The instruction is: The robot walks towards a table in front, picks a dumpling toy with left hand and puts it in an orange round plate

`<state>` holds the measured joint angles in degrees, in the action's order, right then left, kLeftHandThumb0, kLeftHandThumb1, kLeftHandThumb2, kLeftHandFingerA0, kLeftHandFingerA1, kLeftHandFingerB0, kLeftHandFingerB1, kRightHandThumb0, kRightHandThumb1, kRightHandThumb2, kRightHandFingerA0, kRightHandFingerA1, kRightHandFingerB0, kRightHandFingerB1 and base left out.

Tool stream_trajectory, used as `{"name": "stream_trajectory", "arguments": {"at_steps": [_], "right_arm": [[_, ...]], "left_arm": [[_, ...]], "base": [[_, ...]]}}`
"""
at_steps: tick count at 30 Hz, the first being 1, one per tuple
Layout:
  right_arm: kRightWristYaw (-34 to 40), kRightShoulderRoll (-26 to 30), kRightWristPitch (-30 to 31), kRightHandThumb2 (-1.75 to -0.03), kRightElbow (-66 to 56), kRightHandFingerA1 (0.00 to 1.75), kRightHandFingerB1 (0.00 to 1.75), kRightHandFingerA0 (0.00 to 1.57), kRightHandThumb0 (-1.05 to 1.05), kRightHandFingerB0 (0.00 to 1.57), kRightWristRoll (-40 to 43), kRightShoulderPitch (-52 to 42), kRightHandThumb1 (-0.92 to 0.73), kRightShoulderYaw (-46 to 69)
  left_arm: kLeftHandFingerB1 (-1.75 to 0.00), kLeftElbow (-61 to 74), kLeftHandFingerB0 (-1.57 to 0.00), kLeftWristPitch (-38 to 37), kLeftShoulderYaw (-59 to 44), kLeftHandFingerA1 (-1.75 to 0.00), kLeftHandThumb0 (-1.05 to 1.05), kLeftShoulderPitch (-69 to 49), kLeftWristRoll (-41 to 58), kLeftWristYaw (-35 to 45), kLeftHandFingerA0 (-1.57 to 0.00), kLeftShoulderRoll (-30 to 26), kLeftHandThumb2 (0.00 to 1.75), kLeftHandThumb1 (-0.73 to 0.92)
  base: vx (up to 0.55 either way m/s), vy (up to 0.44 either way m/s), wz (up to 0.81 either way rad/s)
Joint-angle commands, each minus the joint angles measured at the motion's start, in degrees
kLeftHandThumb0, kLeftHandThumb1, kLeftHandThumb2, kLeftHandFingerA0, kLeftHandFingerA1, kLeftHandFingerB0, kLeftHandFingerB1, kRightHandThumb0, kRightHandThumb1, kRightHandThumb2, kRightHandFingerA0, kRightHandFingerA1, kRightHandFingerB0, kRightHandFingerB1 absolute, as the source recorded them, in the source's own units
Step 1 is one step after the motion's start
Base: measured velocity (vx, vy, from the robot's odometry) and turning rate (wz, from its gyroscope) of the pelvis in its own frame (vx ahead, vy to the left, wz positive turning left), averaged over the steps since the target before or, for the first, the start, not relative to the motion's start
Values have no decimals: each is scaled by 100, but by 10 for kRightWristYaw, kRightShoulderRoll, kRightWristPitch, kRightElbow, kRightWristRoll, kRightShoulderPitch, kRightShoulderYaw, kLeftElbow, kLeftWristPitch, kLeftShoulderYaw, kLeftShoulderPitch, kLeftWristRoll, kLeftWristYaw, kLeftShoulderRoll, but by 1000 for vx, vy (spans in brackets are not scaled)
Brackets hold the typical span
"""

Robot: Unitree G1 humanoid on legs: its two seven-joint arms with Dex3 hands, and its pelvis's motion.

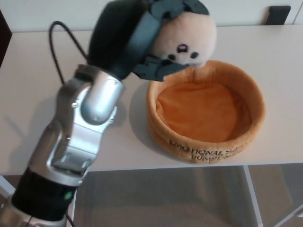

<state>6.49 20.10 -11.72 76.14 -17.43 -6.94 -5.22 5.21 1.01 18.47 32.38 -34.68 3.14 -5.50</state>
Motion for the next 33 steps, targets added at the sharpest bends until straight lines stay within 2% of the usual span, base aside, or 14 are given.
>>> {"name": "stream_trajectory", "arguments": {"at_steps": [1,2,5,7,8,11,13,14,15,18,25,28,29,33], "right_arm": [[-13,-2,6,-60,4,43,36,64,-34,48,10,1,-68,8],[-12,-1,5,-60,3,42,36,63,-35,49,7,2,-68,5],[-9,-1,7,-60,0,42,36,63,-35,49,1,4,-67,-1],[-9,-1,9,-60,1,41,36,62,-35,49,1,7,-67,-1],[-11,0,8,-60,-1,41,36,62,-36,49,3,7,-67,0],[-15,2,5,-60,-3,42,36,62,-36,49,6,9,-68,2],[-20,3,2,-60,-5,41,36,62,-37,48,5,12,-68,0],[-20,2,3,-60,-4,41,36,62,-37,48,5,13,-68,0],[-18,2,4,-60,-2,41,36,62,-37,49,3,14,-68,-1],[-15,2,4,-61,-1,42,36,63,-38,49,2,16,-67,-2],[-18,5,4,-61,-14,41,37,62,-37,50,6,15,-67,-1],[-23,5,2,-60,-15,42,36,65,-37,50,11,15,-67,3],[-26,4,1,-60,-14,42,36,63,-35,49,14,15,-68,6],[-30,3,5,-60,-17,42,36,63,-35,48,16,17,-67,8]], "left_arm": [[-84,-51,-81,33,49,-137,-29,26,-57,-9,-113,22,84,47],[-103,-67,-77,35,59,-174,-17,31,-64,-13,-82,27,58,71],[-99,-105,-76,47,80,-174,-19,47,-79,-18,-78,40,58,72],[-135,-137,-57,79,96,-175,-19,64,-86,12,-71,50,58,76],[-98,-155,-68,94,103,-168,-15,74,-86,29,-76,53,60,74],[-74,-171,-79,102,107,-162,-19,81,-83,37,-77,54,62,73],[-30,-182,-24,157,112,-47,-57,94,-81,91,-49,59,58,55],[-30,-182,-24,170,114,-47,-57,97,-79,110,-49,59,58,55],[-23,-175,-4,191,123,-27,-84,104,-82,157,-7,48,80,47],[-12,-161,0,191,137,-10,-88,108,-83,203,0,25,95,48],[-28,-108,-16,219,137,-22,-87,109,-66,271,0,0,126,85],[-25,-83,-5,227,136,-23,-95,106,-67,287,0,-8,86,92],[-18,-76,-1,230,140,-21,-91,106,-74,295,0,-12,125,85],[-14,-62,0,230,144,-20,-96,101,-80,297,0,-21,123,82]], "base": [[0,0,0],[0,0,0],[0,0,0],[0,0,0],[0,0,0],[0,0,0],[0,0,0],[0,0,0],[0,0,0],[0,0,0],[0,0,0],[0,0,0],[0,0,0],[0,0,0]]}}
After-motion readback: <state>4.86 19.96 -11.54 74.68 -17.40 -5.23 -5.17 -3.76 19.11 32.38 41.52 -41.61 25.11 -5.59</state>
